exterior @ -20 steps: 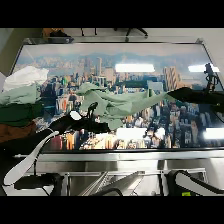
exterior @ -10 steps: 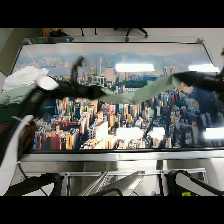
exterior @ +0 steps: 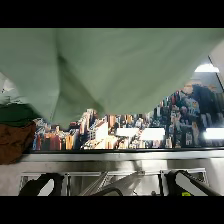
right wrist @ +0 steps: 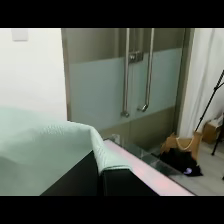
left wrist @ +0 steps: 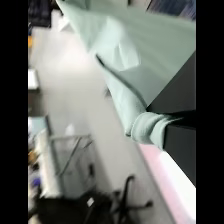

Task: Fold the shirts.

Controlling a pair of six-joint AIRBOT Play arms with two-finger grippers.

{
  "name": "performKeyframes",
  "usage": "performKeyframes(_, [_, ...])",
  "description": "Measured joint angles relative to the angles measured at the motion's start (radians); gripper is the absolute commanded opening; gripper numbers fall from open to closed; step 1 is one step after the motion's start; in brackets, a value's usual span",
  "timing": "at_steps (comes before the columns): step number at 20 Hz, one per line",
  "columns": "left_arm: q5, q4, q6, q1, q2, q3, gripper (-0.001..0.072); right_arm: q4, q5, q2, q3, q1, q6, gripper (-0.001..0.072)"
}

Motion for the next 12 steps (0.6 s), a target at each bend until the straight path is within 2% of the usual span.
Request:
performKeyframes(3, [0.021,0.018,0.027,0.076,0.079,-0.096,0.0016,-0.042,-0.029,0.012,0.042,0.000,0.005,0.0013])
performKeyframes(6, [0.000,0.002,0.051,0.102,0.077,-0.222,0.0016,-0.076,-0.006,-0.032,0.041,0.001,0.041,0.0014])
performKeyframes(9, [-0.029,-0.003,0.092,0.053,-0.024,-0.338,0.0016,-0.108,0.042,-0.123,-0.047,0.042,0.069,0.0014])
performKeyframes(12, [0.005,0.011,0.137,-0.037,-0.204,-0.414,0.0016,-0.222,0.015,-0.236,-0.205,0.133,0.073,0.0014])
